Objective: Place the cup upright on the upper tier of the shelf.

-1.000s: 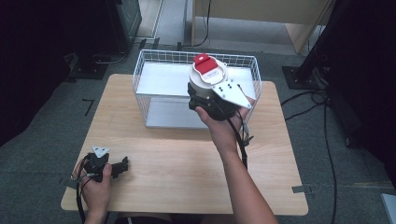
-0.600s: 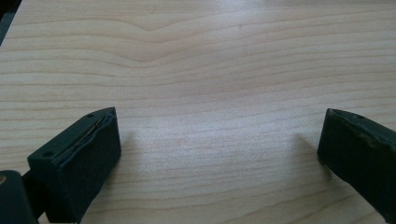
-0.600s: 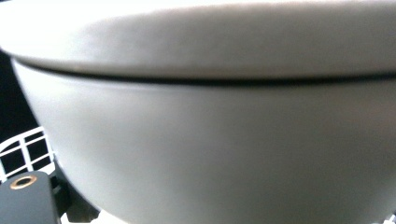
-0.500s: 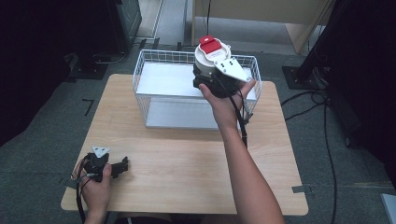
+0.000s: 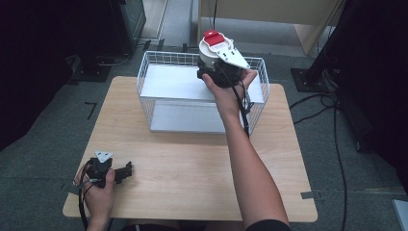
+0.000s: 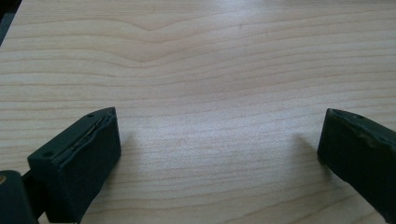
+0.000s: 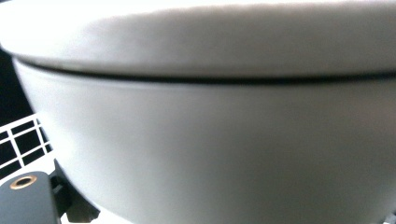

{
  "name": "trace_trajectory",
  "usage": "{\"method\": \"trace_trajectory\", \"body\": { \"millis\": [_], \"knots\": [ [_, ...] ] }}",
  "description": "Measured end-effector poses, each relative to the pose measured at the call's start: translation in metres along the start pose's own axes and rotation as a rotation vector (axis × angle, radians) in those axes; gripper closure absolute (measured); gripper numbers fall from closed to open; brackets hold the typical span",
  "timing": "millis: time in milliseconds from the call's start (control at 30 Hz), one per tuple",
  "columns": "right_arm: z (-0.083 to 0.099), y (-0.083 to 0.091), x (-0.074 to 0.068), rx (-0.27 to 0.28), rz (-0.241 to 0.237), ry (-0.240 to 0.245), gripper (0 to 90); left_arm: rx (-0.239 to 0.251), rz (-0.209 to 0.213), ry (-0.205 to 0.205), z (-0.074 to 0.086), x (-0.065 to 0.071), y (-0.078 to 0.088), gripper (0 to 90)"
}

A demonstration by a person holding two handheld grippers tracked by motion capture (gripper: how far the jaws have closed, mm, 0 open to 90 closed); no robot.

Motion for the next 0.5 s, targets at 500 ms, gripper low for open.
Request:
{"method": "trace_trajectory", "body": {
  "millis": [500],
  "knots": [
    [0.011,-0.017,0.012,-0.022,0.022,-0.060,8.9,-0.001,0.000,0.001,0.000,0.000,0.000,0.0]
  ]
}}
Point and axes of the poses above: each handheld gripper's, and its own axes: y roughly backward along the jaws, z roughly out of its underside, x roughly to its right, the point moved 1 cm from there along -y, roughly forward along the jaws, and after that the axes turned 3 degrees about x, right-handed, at the moved point
